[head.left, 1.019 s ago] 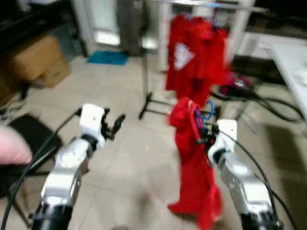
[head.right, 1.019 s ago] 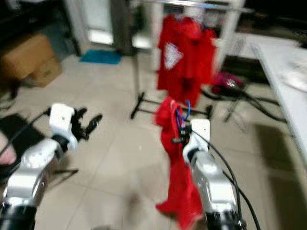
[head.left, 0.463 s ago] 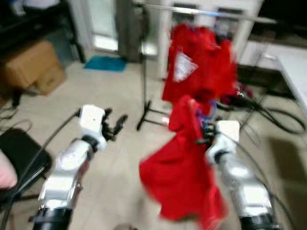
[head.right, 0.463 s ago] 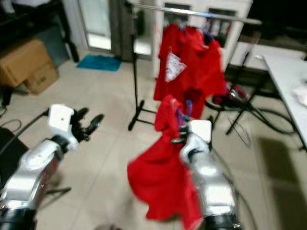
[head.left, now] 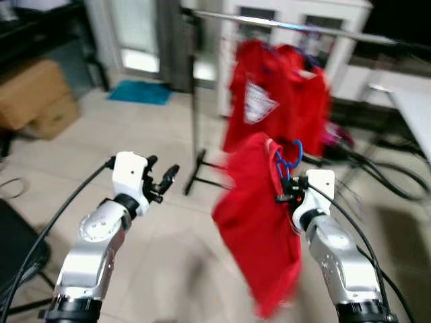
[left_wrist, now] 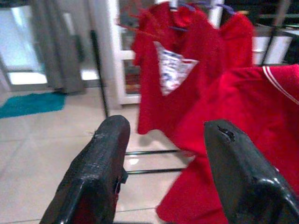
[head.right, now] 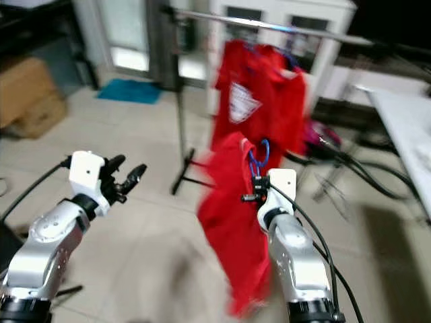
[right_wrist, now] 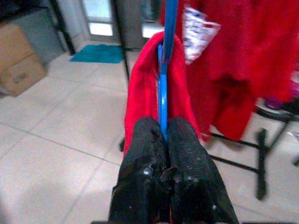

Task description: Hang hanger

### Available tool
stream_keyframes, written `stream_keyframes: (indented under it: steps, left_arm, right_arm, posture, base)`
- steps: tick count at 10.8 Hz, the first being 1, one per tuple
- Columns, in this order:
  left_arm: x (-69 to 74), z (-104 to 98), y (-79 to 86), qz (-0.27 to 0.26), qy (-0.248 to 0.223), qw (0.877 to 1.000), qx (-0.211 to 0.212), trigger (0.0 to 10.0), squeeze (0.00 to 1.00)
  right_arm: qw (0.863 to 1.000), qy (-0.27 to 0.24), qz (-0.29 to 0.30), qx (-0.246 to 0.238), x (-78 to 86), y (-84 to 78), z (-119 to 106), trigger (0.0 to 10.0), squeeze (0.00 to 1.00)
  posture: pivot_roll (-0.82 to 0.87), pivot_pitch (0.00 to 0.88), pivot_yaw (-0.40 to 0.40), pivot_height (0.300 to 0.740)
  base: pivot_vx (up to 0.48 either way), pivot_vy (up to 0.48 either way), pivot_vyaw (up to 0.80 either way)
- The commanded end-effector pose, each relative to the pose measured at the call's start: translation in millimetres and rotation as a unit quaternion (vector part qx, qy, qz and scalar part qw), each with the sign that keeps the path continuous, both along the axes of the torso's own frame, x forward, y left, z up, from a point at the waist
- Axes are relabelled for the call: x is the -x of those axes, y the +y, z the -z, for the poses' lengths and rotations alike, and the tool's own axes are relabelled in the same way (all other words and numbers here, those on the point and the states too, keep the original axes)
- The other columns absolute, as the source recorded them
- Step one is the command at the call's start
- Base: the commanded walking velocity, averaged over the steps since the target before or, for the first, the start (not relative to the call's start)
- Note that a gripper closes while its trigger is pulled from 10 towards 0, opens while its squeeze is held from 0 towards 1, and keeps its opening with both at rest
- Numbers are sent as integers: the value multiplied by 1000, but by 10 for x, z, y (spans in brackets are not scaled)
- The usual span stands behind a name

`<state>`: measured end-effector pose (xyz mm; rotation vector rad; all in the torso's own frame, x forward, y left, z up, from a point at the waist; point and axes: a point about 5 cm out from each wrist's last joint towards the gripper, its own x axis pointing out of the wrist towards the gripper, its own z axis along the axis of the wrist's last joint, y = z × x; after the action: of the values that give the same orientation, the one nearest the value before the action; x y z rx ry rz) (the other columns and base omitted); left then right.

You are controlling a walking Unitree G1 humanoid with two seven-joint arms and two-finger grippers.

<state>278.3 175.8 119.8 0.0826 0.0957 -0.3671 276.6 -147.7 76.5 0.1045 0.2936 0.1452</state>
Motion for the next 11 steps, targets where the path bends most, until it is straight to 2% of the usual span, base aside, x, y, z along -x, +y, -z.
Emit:
stream_keyframes:
  steps: [1, 3, 5, 11]
  left_arm:
    - [-36, -36, 28, -6, -6, 1000, -4, 10000, 0]
    - [5, -27, -5, -1, -4, 1000, -6, 10000, 0]
    - [43, 0, 37, -2, -2, 1000, -14, 10000, 0]
    - [85, 21, 12, 10, 1, 1000, -24, 10000, 0]
  right_arm:
    - [999, -35, -19, -6, -74, 91, -158, 10000, 0]
    - [998, -39, -45, -9, -96, 130, -188, 10000, 0]
    - [995, -42, -94, -3, -82, 236, -227, 10000, 0]
    - [988, -48, -143, 7, -35, 338, -298, 10000, 0]
  posture:
    - [66, 0, -32, 740]
    - [85, 0, -42, 740]
    - [90, 0, -55, 740]
    - [89, 0, -51, 740]
  base:
    - [446, 0, 0]
    - [446, 0, 0]
    - [442, 0, 0]
    - [442, 0, 0]
